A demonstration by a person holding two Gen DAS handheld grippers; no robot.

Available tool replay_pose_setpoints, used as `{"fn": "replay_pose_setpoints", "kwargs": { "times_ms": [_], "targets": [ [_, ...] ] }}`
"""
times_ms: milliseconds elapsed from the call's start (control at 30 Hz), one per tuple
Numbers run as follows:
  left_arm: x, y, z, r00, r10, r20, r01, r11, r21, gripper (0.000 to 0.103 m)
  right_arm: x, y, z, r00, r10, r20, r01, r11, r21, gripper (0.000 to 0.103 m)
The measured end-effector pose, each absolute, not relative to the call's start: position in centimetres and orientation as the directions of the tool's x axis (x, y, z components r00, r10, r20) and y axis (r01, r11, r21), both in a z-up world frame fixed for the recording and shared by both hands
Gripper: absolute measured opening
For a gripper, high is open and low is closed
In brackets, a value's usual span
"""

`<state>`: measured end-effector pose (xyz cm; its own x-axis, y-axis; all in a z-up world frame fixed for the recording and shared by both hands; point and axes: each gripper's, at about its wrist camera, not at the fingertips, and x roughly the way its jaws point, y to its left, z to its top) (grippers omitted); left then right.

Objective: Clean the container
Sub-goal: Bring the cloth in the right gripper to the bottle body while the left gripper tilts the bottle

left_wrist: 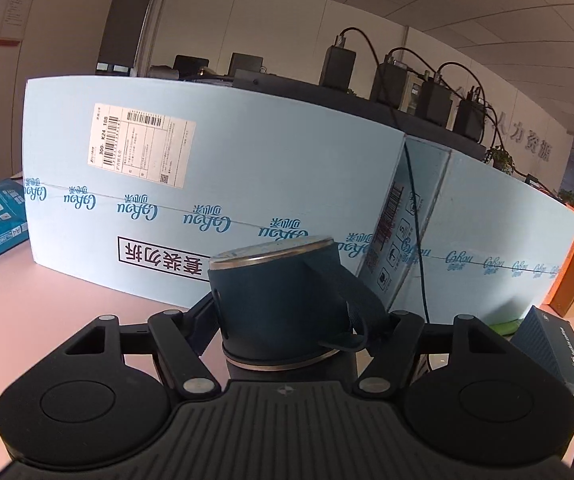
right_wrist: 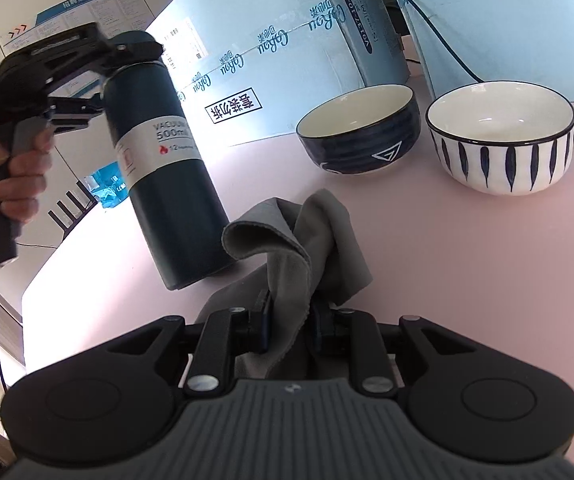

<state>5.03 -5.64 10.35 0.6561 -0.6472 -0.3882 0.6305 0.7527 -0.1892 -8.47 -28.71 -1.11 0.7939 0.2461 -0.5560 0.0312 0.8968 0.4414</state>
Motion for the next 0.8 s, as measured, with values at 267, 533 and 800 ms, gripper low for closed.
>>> {"fn": "replay_pose_setpoints", "kwargs": {
  "times_ms": [267,533,800],
  "targets": [
    [1.0,-3.5,12.2,0.627,-0.716,-0.307,0.702,0.690,-0.176,0.065,-7.2,-28.5,1.9,0.716,0.249,-0.652,0.070,0.904,0.422,0.025],
    [-1.6,-4.9,12.4,0.584,-0.746,-0.319,0.757,0.643,-0.119,0.066,-5.6,-27.6,3.9,0.676,0.210,-0.706,-0.010,0.961,0.277,0.020],
    [-2.2,-5.1,11.7,0.580,-0.742,-0.335,0.748,0.648,-0.141,0.067,-5.4,-28.0,3.4,0.689,0.168,-0.705,-0.050,0.981,0.186,0.016]
  ]
}}
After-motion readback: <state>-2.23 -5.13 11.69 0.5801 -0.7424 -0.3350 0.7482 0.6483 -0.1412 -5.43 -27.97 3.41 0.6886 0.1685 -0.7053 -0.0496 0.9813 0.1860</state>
